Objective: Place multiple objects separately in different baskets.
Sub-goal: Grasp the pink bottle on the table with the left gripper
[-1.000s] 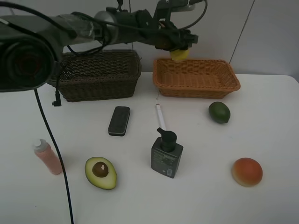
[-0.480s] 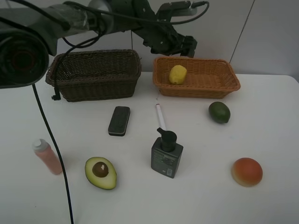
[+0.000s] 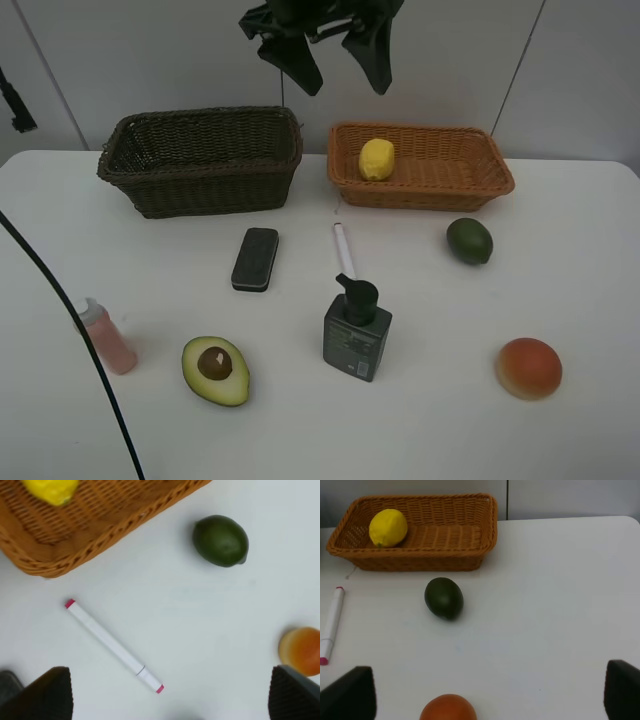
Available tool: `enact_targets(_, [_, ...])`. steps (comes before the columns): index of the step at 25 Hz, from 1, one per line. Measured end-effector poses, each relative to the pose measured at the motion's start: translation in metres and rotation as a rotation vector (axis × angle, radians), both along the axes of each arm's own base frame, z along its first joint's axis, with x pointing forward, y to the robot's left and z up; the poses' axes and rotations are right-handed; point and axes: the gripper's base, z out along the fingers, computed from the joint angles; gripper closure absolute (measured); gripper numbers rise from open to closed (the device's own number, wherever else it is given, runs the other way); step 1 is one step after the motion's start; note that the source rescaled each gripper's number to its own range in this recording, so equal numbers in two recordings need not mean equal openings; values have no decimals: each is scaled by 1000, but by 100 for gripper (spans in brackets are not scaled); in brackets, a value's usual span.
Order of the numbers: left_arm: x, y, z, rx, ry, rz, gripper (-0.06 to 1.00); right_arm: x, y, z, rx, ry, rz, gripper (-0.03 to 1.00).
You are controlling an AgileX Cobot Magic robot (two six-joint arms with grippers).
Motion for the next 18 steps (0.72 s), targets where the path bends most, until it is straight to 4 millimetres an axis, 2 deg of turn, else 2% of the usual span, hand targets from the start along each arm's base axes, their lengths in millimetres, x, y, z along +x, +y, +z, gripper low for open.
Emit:
enact_targets(4, [-36, 33, 17, 73, -2, 52, -6, 0, 0, 0, 0, 0, 0, -3])
enact_targets(9, [-109, 92, 33, 141, -3, 130, -6, 0, 0, 0, 0, 0, 0, -3])
enact_targets(14, [-168, 134, 14, 137, 91, 256, -6, 0, 0, 0, 0, 0, 0, -3])
enact_targets(18, [-195, 154, -11, 146, 190, 401, -6, 0, 0, 0, 0, 0, 0, -3])
